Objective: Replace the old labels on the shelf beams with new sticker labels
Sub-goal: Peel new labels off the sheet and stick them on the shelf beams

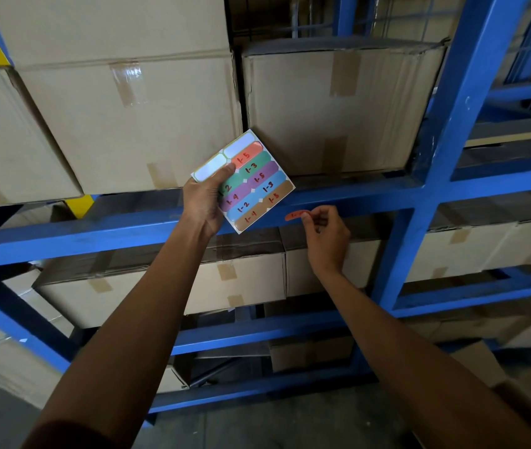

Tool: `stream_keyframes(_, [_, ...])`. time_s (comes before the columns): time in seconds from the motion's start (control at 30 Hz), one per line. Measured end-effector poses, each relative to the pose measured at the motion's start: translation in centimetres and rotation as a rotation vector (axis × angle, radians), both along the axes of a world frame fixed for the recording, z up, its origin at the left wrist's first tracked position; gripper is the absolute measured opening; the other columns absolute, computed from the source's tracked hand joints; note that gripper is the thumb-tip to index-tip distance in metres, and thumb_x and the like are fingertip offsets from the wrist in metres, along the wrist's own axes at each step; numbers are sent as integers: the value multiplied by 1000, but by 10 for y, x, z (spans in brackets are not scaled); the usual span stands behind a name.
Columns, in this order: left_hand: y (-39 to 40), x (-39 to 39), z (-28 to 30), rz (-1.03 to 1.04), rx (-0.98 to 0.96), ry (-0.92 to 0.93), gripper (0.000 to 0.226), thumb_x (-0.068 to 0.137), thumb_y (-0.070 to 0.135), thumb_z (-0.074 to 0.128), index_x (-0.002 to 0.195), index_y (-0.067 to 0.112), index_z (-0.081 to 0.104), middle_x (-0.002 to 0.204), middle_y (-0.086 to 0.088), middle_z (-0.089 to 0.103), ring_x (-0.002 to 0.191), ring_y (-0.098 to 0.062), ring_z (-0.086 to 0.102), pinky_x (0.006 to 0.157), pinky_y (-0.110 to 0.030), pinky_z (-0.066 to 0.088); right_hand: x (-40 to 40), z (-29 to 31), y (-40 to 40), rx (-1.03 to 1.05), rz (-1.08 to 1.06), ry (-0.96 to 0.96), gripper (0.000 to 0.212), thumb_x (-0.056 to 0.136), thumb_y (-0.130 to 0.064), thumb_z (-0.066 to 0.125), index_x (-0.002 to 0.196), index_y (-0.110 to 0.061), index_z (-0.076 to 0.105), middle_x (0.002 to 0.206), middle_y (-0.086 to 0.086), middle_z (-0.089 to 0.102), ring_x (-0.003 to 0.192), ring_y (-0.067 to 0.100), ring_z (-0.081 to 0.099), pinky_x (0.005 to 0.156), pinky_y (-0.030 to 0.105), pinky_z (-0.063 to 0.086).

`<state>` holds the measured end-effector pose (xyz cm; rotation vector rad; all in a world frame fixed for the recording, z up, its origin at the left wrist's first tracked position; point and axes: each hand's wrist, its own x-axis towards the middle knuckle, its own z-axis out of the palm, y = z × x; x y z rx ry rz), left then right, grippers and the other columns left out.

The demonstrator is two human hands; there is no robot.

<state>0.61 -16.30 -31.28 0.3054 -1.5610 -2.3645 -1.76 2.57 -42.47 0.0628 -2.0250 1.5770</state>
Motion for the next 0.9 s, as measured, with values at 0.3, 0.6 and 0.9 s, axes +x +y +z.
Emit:
stream_keyframes(0.3, [2,-1,0,-9,4,8,32,88,11,74,118,9,64,117,-16,73,98,-30,72,94,-52,57,1,5,-1,17,-31,-18,11,91,-23,66,94,-17,57,95,-2,63,84,6,59,60,2,45])
stream_keyframes(0.6, [5,0,3,-3,16,2,41,89,10,73,128,4,60,120,-17,71,99,-30,71,93,-51,57,2,7,-1,35,-23,-40,12,91,-22,66,95,-14,58,94,1,64,84,9,62,61,4,45])
stream_keyframes(0.9, [6,2,6,-14,33,10,45,89,10,73,131,3,58,121,-19,71,102,-32,70,96,-52,56,3,9,0,114,-98,-61,25,87,-28,69,102,-16,54,108,2,55,96,16,58,75,31,56])
